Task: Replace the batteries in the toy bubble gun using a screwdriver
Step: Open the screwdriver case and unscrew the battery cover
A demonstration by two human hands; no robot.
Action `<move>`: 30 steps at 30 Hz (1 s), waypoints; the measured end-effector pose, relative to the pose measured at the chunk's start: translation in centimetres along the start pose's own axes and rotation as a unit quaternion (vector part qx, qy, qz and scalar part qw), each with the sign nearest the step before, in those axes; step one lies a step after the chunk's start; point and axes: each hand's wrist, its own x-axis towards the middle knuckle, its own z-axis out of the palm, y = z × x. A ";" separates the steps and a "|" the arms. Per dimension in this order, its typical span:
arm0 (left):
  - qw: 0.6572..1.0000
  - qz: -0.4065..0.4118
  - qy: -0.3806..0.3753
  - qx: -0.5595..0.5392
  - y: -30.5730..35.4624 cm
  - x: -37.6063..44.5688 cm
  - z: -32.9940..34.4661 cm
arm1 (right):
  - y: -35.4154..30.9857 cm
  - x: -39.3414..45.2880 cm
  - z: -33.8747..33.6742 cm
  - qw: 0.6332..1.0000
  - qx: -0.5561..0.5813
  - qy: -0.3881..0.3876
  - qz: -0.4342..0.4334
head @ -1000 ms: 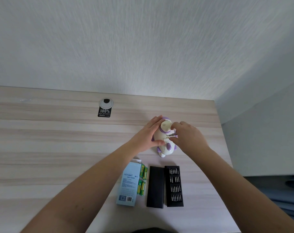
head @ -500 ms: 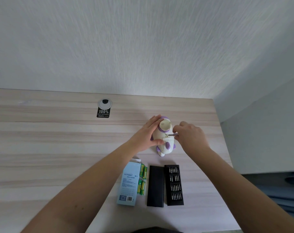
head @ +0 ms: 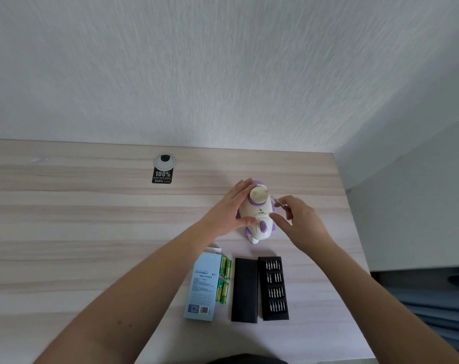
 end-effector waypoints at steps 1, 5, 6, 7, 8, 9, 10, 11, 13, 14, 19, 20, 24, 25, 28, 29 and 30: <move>1.000 0.001 0.002 -0.003 0.0 0.0 0.0 | 0.2 0.1 0.5 1.000 0.016 0.021 0.009; 1.000 0.006 0.006 -0.012 0.0 0.0 0.0 | 0.7 0.6 2.5 0.995 0.074 0.059 0.031; 1.000 0.006 0.005 -0.012 0.0 0.0 0.0 | 0.6 0.7 2.7 0.994 0.087 0.058 0.038; 1.000 0.007 0.004 -0.013 0.0 0.0 0.1 | 0.6 0.8 2.9 0.993 0.097 0.058 0.041; 1.000 0.007 0.003 -0.015 0.0 0.0 0.1 | 0.6 0.8 3.1 0.992 0.103 0.058 0.041; 1.000 0.007 0.003 -0.016 0.0 0.0 0.0 | 0.6 0.9 3.2 0.992 0.106 0.058 0.040; 1.000 0.006 0.003 -0.017 0.0 0.0 0.0 | 0.5 1.0 3.3 0.992 0.107 0.059 0.039; 1.000 0.005 0.003 -0.017 -0.1 0.0 0.0 | 0.5 1.1 3.4 0.992 0.108 0.060 0.038; 1.000 0.003 0.002 -0.015 -0.1 0.0 0.0 | 0.5 1.3 3.6 0.991 0.108 0.064 0.036; 1.000 0.002 0.002 -0.014 -0.2 0.1 0.0 | 0.5 1.3 3.7 0.992 0.105 0.068 0.032; 1.000 0.002 0.004 -0.016 -0.3 0.1 0.2 | 0.4 1.5 4.0 0.993 0.087 0.073 0.022; 1.000 0.001 0.004 -0.016 -0.3 0.1 0.2 | 0.4 1.6 4.0 0.994 0.075 0.072 0.018; 1.000 0.001 0.004 -0.016 -0.3 0.1 0.2 | 0.3 1.7 4.1 0.998 0.029 0.062 0.009; 1.000 0.000 0.004 -0.015 -0.2 0.1 0.2 | 0.3 1.7 4.0 0.998 0.025 0.060 0.008; 1.000 -0.002 0.003 -0.014 -0.2 0.1 0.2 | 0.2 1.8 4.0 0.998 0.021 0.052 0.015; 1.000 -0.003 0.003 -0.013 -0.2 0.1 0.2 | 0.2 1.8 4.0 0.998 0.021 0.049 0.020; 1.000 -0.004 0.003 -0.012 -0.2 0.1 0.2 | 0.2 1.8 4.0 0.998 0.024 0.047 0.026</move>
